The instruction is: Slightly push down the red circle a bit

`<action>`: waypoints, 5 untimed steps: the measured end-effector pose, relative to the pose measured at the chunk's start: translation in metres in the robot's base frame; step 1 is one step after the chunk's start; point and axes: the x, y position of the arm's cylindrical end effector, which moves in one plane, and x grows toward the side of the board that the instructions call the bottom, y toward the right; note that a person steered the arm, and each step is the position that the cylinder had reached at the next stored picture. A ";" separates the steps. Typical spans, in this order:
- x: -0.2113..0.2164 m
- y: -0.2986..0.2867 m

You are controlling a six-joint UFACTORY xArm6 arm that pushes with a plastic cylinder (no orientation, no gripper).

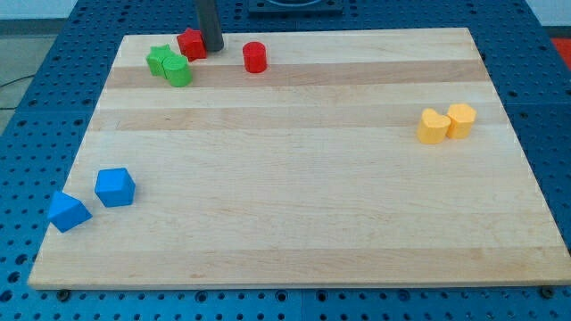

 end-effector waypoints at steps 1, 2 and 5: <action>-0.007 -0.010; -0.009 -0.011; -0.030 -0.025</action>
